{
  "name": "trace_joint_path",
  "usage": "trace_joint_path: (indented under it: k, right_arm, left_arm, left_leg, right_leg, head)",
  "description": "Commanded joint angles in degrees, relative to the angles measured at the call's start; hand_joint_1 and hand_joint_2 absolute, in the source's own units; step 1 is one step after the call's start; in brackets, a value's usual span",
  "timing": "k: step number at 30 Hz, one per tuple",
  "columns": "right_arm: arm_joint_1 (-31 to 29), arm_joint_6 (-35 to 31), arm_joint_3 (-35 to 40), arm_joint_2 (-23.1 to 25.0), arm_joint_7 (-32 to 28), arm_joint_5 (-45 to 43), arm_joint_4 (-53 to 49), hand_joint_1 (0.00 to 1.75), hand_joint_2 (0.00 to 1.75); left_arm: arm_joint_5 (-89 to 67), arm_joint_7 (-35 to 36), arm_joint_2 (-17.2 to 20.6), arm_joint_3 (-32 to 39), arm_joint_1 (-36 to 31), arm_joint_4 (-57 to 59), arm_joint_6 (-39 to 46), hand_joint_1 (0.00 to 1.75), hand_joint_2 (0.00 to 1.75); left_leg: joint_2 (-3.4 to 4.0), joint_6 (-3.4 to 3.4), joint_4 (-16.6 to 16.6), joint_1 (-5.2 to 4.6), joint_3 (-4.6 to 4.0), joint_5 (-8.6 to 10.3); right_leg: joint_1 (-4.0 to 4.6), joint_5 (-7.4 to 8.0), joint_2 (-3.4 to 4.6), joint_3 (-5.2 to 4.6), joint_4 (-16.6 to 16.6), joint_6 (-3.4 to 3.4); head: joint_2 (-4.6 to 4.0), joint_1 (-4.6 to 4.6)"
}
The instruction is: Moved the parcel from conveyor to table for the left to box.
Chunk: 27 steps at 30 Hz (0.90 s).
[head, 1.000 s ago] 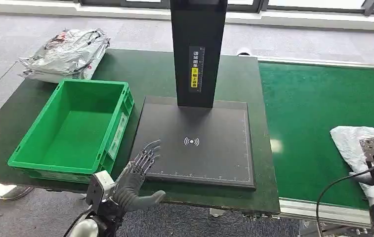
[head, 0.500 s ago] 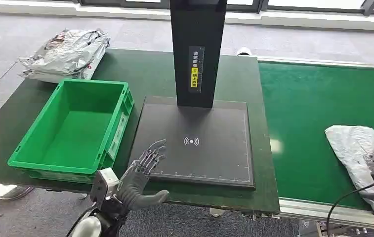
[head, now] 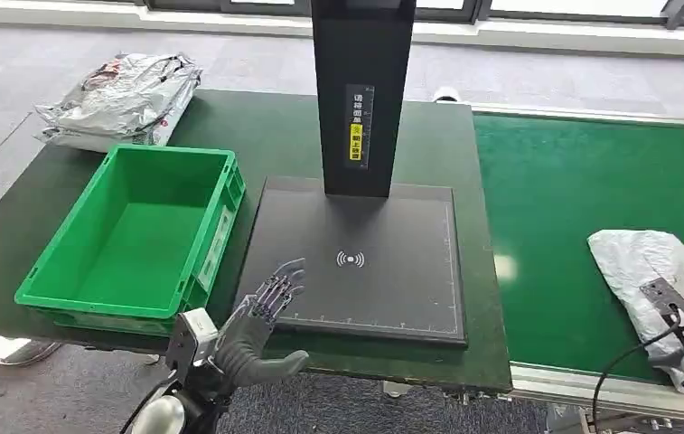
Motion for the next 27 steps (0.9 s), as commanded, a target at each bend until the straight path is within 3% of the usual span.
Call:
trace_joint_path:
  k: [1,2,3,4,21,27]
  right_arm:
    - [-3.3,1.1,3.5,1.7,-0.6,0.0,3.0,0.00,1.75]
    - [-3.4,1.4,3.5,1.8,-0.9,-0.1,2.9,0.00,1.75]
    - [-3.4,1.6,3.3,2.0,-1.3,-0.2,2.6,0.37,1.75]
    - [-3.5,1.8,3.2,2.2,-1.9,-0.2,2.2,1.75,1.75]
    - [-4.3,3.4,0.5,4.1,-5.8,-2.9,0.4,1.75,1.75]
    - [-4.2,10.4,-9.4,6.2,-15.8,-17.0,1.5,1.75,1.75]
  left_arm:
    - [0.0,0.1,1.3,0.7,-0.9,2.2,-0.5,0.00,1.75]
    - [0.0,0.1,1.3,0.7,-0.9,2.2,-0.5,0.00,1.75]
    - [0.0,0.1,1.2,0.9,-0.8,2.1,-0.6,0.00,1.75]
    - [0.0,0.0,1.2,1.0,-0.7,1.9,-0.7,0.00,1.75]
    - [0.9,-0.4,0.8,3.0,0.7,-0.5,-1.7,0.00,1.75]
    - [1.1,-1.2,0.9,3.6,0.9,0.1,-1.6,0.00,1.75]
  left_leg:
    - [0.24,-0.03,-0.1,0.02,0.18,-0.02]
    - [0.22,-0.03,-0.1,0.01,0.16,-0.01]
    - [0.24,-0.04,-0.1,0.02,0.18,0.00]
    - [0.21,-0.03,-0.1,0.01,0.14,-0.01]
    - [0.22,-0.03,-0.1,0.02,0.10,-0.01]
    - [0.16,-0.02,-0.1,0.00,0.10,-0.01]
  right_leg:
    - [0.03,0.06,0.20,0.10,-0.1,-0.06]
    - [0.01,0.05,0.18,0.09,-0.1,-0.05]
    - [0.03,0.07,0.20,0.11,-0.1,-0.07]
    - [0.01,0.06,0.17,0.08,-0.1,-0.05]
    - [0.03,0.06,0.17,0.05,-0.1,-0.06]
    - [0.01,0.05,0.11,0.08,-0.1,-0.05]
  head:
    - [0.02,0.00]
    - [0.02,0.00]
    - [0.02,0.00]
    - [0.00,0.00]
    - [0.00,0.00]
    - [0.02,0.00]
